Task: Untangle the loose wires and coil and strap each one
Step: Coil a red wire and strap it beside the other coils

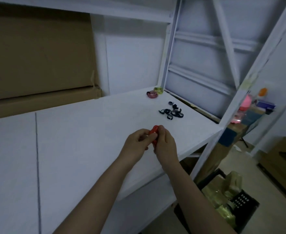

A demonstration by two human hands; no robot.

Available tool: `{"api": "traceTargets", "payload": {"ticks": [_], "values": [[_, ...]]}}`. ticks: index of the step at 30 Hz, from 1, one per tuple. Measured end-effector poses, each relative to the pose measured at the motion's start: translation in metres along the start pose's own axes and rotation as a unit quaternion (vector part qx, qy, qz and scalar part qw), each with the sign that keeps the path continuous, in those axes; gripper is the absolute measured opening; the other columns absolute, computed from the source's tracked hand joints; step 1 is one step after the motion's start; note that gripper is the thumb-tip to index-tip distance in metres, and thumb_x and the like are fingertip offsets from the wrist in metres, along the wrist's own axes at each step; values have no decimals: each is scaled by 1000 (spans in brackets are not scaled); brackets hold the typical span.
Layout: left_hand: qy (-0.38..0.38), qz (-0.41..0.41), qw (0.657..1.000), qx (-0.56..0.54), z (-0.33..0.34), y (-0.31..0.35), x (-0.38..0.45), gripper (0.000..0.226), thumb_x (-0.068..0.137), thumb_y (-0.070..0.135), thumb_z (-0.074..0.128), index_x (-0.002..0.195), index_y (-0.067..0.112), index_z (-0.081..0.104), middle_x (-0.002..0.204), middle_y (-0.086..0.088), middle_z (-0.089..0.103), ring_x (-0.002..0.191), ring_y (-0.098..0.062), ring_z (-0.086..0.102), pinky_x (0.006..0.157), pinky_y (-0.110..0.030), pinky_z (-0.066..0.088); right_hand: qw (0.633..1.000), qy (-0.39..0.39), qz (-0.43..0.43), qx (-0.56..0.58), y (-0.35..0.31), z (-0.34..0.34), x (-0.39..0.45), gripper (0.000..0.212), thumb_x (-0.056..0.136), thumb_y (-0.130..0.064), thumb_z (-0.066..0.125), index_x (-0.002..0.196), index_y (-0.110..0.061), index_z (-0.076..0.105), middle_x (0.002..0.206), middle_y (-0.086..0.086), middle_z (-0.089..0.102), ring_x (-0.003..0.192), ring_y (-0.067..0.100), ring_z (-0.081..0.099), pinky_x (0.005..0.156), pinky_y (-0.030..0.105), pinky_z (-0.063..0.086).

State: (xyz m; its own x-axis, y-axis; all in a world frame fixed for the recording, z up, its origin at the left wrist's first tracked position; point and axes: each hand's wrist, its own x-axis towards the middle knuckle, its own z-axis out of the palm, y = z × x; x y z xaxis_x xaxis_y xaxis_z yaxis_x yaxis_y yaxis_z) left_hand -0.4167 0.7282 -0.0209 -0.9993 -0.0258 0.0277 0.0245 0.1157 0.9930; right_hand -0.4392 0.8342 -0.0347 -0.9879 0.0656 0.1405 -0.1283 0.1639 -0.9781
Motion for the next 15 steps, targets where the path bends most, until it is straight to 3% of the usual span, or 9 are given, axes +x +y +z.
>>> {"api": "traceTargets", "payload": {"ticks": [3,7,10,12,15], "values": [[-21,-32,999,-33,20,-4,47,22,93,33,58,103,17,68,104,-2,69,98,-10,63,80,-19,49,1000,-8,1,21,12,-14,48,36,104,-36,27,81,-26,53,72,-5,55,63,3,51,59,18,39],[-36,-57,996,-50,42,-3,110,14,92,31,61,92,21,71,85,15,71,81,6,62,71,-11,47,1000,9,-13,18,25,-29,111,30,104,-26,31,95,-18,58,85,-1,60,74,5,55,63,14,43],[-21,-28,999,15,58,-4,158,15,90,31,64,88,18,72,80,10,68,68,3,56,62,-7,43,998,13,-65,-18,33,-46,158,24,103,-18,36,91,-13,56,79,-2,58,66,-1,53,58,8,40],[-2,-1,997,76,65,-11,184,19,92,31,62,89,15,71,80,6,64,69,-2,54,59,-6,39,994,9,-92,-63,43,-61,186,25,103,-16,36,84,-13,53,72,-4,53,61,1,48,55,10,37],[21,53,973,223,74,-28,203,12,95,21,59,98,20,70,88,13,58,74,4,52,63,-1,35,990,-24,-92,-104,61,-85,216,28,102,-16,37,82,-8,54,71,-1,53,60,0,46,56,10,36]]}}
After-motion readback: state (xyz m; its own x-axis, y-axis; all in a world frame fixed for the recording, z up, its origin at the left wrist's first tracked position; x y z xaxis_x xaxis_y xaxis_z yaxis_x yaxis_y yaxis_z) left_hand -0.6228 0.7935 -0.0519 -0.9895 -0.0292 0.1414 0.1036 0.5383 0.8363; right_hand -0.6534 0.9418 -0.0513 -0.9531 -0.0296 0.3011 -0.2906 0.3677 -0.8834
